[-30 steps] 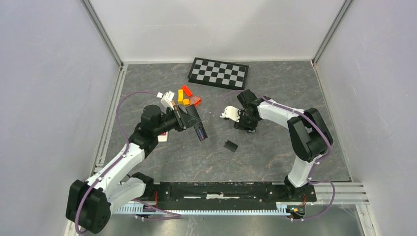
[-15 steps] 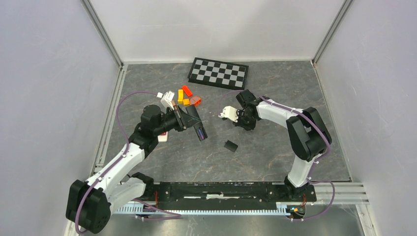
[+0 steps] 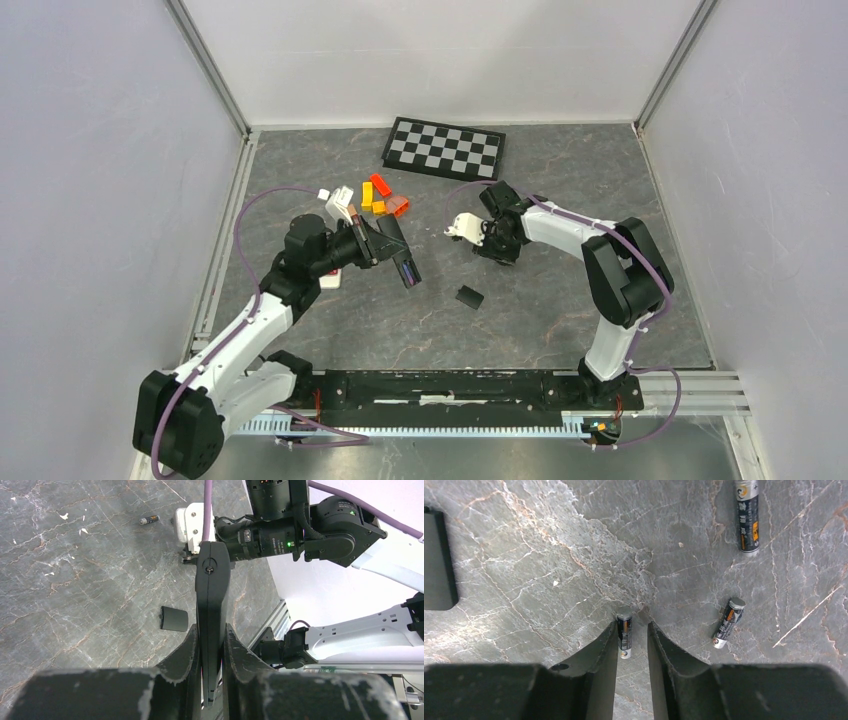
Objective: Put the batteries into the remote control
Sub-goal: Pick up the battery from the center of the board, then load the battery into the remote control.
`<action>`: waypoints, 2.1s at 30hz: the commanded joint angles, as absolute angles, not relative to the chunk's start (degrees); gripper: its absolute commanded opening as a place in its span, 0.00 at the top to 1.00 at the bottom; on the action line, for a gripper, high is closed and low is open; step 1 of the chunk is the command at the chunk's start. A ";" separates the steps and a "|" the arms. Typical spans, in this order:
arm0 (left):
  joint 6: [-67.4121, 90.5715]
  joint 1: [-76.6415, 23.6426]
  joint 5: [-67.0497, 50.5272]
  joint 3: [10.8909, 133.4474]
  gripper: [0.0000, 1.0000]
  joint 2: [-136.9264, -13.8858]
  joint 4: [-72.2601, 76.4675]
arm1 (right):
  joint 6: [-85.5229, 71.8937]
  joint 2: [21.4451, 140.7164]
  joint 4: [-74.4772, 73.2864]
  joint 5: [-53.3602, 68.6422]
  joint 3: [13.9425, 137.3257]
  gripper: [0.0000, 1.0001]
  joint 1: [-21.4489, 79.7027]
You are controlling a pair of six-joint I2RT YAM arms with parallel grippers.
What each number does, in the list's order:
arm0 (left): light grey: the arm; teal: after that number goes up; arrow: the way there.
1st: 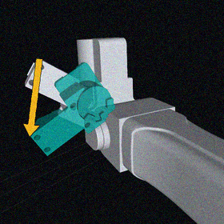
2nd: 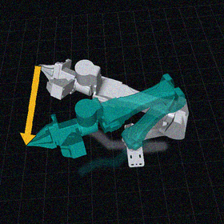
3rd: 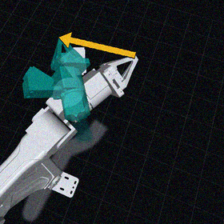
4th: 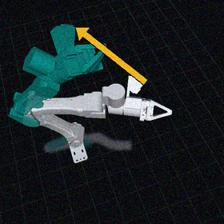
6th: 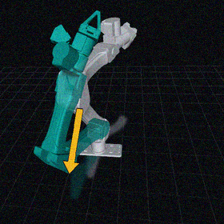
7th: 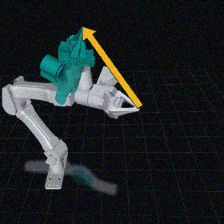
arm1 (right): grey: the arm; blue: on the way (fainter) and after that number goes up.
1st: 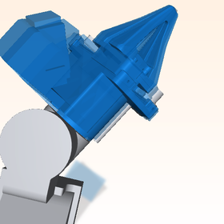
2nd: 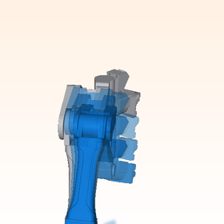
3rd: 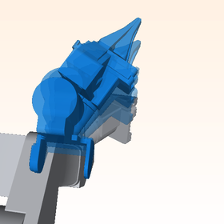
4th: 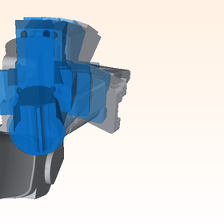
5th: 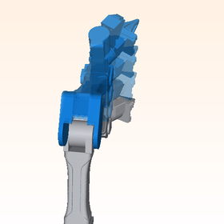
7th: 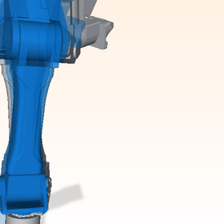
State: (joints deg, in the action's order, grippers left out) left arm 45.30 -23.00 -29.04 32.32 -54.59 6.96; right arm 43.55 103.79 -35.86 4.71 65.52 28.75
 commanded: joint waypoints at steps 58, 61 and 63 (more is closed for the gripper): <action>61.22 -31.38 -27.27 27.33 0.98 -83.99 42.67 | -19.49 75.07 -2.13 19.93 44.63 0.95 41.93; 61.66 -31.42 -27.29 27.25 0.98 -84.05 43.19 | -19.01 75.74 -3.04 18.93 45.04 0.95 42.60; 62.57 -31.38 -27.88 27.16 0.98 -84.23 44.27 | -18.97 76.37 -3.16 18.69 45.17 0.94 42.89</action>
